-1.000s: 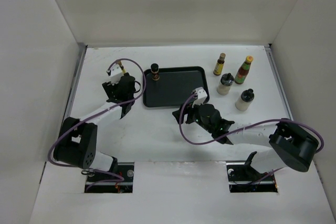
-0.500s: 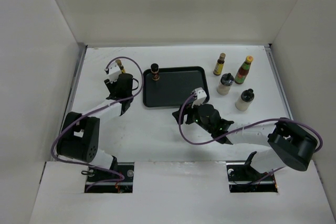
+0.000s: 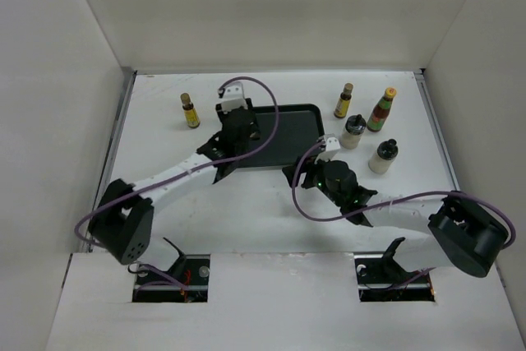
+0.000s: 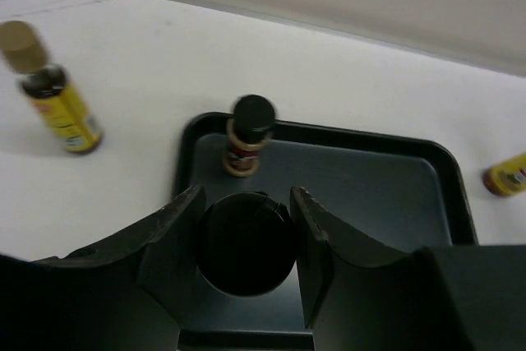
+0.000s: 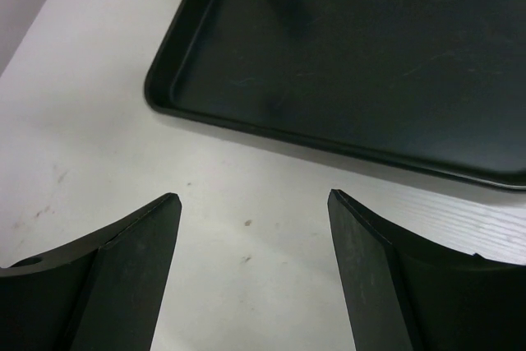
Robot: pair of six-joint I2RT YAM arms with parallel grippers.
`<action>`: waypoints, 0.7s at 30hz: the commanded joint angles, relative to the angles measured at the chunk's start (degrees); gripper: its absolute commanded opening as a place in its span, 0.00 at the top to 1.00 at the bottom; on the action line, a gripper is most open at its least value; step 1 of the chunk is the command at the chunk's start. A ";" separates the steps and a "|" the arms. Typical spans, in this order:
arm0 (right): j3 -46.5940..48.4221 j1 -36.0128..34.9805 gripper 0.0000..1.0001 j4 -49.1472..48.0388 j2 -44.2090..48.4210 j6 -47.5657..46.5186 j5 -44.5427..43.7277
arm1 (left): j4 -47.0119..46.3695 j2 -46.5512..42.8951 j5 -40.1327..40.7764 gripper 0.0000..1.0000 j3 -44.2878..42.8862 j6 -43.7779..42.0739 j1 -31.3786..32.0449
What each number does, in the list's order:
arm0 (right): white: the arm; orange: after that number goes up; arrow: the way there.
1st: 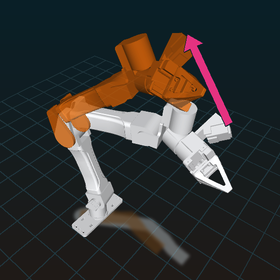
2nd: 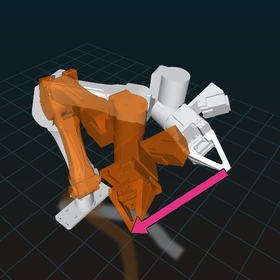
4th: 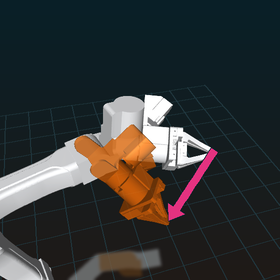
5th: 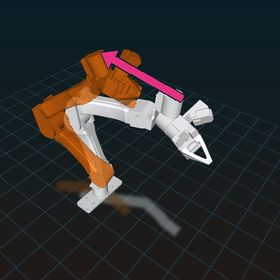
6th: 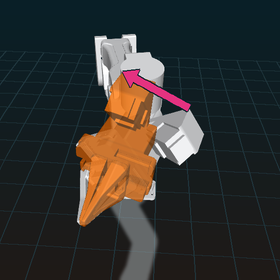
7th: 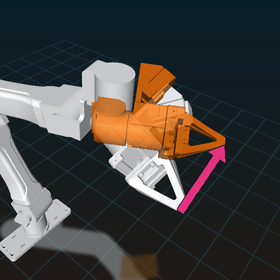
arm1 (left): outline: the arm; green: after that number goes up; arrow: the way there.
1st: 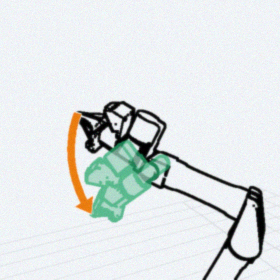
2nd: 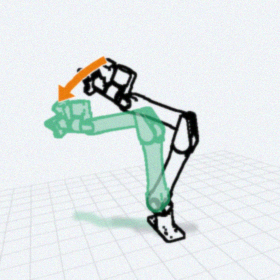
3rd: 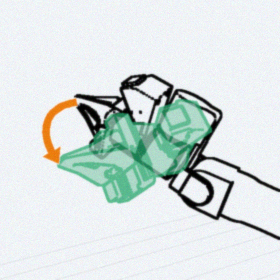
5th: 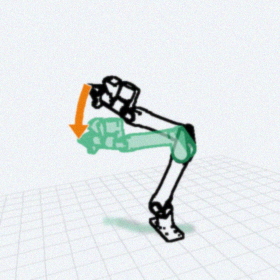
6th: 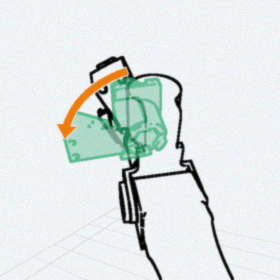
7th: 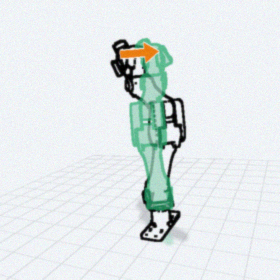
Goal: Organize the condiment bottles
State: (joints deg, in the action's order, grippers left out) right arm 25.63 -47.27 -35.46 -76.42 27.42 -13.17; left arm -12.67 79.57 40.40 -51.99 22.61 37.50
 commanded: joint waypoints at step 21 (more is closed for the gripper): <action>-0.23 2.57 0.21 -3.65 1.54 2.64 0.60 | -6.76 34.95 -7.62 0.71 -29.04 -6.17 -3.35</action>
State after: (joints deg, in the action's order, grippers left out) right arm 24.53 -44.60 -35.59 -74.72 29.45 -13.28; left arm -15.31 114.59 33.76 -77.25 17.54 34.81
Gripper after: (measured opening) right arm 0.789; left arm 0.417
